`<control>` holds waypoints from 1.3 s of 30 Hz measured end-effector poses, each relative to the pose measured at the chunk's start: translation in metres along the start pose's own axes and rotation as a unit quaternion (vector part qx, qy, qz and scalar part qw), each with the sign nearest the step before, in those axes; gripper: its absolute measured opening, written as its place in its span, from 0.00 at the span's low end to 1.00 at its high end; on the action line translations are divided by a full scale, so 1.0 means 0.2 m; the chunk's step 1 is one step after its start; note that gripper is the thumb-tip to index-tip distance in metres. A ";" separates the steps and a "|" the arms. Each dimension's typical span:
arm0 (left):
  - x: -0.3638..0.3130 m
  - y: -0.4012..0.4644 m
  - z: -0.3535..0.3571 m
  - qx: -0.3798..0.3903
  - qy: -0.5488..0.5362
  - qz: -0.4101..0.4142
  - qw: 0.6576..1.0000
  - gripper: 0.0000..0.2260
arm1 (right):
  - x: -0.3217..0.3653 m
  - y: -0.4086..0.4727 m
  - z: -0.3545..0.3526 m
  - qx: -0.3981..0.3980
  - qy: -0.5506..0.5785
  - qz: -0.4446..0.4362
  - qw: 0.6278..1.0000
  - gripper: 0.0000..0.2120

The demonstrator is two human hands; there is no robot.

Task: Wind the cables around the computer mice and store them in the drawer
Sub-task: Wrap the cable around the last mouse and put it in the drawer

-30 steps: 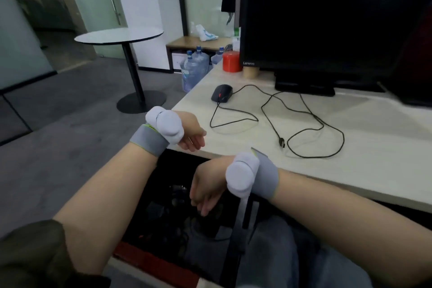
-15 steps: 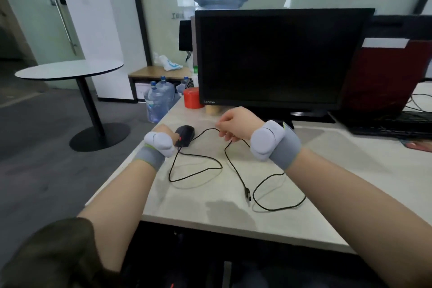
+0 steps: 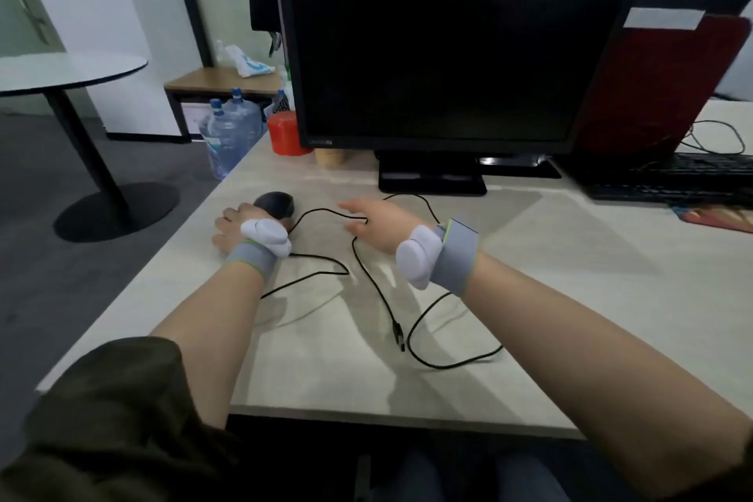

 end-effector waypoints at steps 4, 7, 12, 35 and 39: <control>-0.07 -0.01 -0.07 -0.007 -0.109 0.002 0.994 0.32 | -0.03 0.01 -0.04 -0.026 0.035 0.012 0.999 0.20; -0.20 -0.09 -0.24 -0.053 -0.216 0.071 0.972 0.28 | -0.06 0.00 -0.22 -0.118 0.062 0.019 0.991 0.19; -0.48 -0.34 -0.55 -0.069 -0.302 0.294 0.904 0.31 | -0.07 -0.10 -0.53 -0.224 0.023 -0.038 0.974 0.29; -0.80 -1.06 -0.34 0.237 -0.441 0.345 0.794 0.21 | -0.48 -0.55 -0.91 -0.252 0.215 0.101 0.938 0.21; -0.83 -1.21 -0.23 0.280 -0.417 0.360 0.786 0.11 | -0.45 -0.56 -0.86 -0.223 0.510 0.122 0.822 0.13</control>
Point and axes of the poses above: each hand's wrist, its own y-axis towards the middle knuckle, its own z-axis out of the palm, x = y × z, the point moved 9 cm from there along y, towards the middle knuckle, and after that the axes turned 10 degrees about -x, right-handed, at the moved point
